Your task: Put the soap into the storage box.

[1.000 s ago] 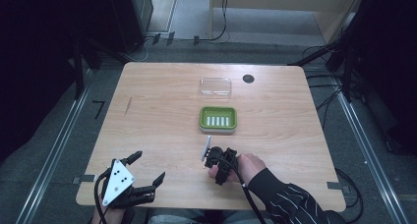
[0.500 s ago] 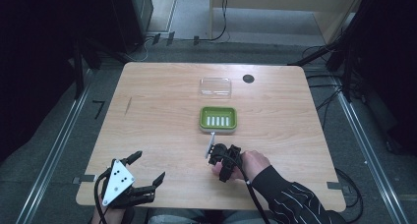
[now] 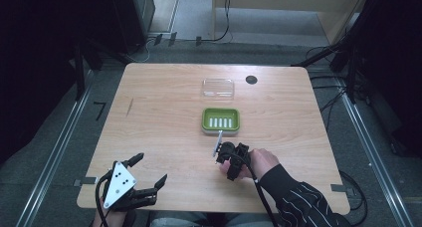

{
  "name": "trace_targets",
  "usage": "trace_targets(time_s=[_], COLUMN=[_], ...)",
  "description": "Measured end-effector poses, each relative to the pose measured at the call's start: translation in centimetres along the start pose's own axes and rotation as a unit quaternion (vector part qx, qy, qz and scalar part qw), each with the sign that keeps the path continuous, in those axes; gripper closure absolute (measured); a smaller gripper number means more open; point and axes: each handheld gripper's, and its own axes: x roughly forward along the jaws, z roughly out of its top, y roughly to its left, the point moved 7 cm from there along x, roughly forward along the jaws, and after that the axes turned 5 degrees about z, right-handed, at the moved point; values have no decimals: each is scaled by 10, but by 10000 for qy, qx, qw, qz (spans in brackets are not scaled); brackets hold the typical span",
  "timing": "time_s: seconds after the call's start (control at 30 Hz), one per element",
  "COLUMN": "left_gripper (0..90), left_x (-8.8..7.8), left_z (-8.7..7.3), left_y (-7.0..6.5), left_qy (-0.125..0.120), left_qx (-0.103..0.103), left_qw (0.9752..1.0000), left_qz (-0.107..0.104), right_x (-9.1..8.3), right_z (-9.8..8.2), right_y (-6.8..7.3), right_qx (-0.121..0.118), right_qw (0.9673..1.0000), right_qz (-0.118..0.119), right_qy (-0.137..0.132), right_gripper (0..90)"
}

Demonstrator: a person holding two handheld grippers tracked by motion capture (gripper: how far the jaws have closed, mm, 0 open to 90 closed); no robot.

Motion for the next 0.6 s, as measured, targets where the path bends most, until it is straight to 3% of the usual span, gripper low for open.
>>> trace_targets(time_s=[0.6], left_gripper=[139], left_x=[0], left_z=[0], left_y=[0], left_qy=[1], left_qx=[2], left_qw=[10000], left_qz=[1], right_x=[-11], right_z=[-8], right_y=[-16], right_qx=[-28], right_qw=[10000], right_qz=[-64], right_qy=[-38], right_gripper=[385])
